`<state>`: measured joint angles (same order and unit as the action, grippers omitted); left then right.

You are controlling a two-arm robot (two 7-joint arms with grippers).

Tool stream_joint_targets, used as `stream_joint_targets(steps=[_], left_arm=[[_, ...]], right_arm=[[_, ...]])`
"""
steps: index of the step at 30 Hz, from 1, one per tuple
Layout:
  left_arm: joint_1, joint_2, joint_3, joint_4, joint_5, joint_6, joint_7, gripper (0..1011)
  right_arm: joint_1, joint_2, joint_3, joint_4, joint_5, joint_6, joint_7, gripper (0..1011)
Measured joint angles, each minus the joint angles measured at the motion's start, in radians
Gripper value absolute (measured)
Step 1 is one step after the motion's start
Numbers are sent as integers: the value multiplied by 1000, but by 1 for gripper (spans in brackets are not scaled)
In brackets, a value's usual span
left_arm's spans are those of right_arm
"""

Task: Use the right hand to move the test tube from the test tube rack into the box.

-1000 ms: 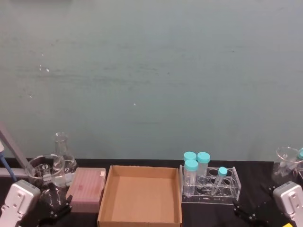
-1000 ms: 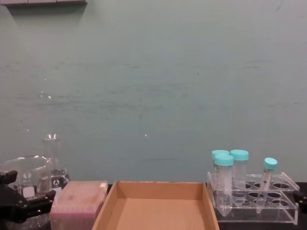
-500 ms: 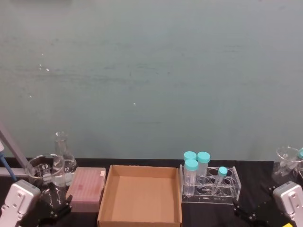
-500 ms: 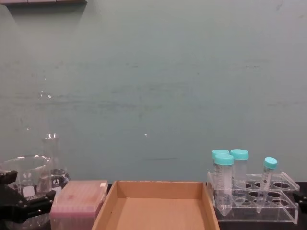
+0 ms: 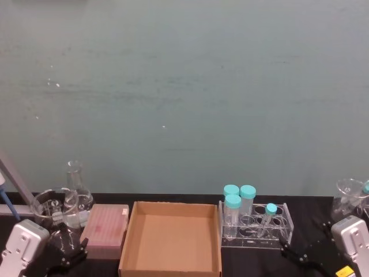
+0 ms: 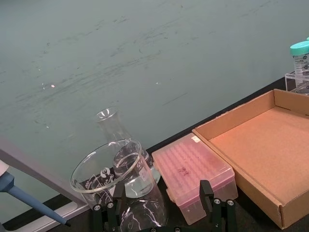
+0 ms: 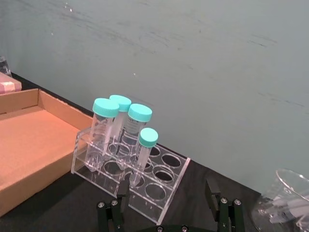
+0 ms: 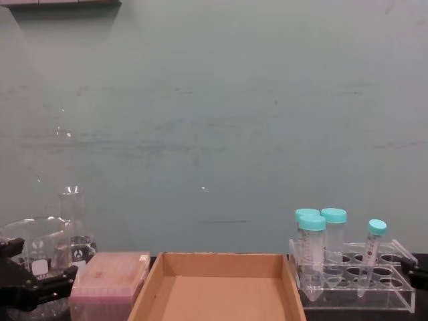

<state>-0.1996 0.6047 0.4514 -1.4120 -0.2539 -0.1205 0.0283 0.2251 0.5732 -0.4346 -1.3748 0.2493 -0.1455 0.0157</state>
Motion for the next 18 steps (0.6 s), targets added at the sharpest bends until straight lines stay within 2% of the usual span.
stream_joint_targets(steps=[9,18], left_arm=[[0,0,0,0,0,0,0,1000],[0,0,0,0,0,0,0,1000]], right_arm=[[62,-50,6,76,0,-32,61,1002],[147,-120,16,203,31,-66,149,1003]])
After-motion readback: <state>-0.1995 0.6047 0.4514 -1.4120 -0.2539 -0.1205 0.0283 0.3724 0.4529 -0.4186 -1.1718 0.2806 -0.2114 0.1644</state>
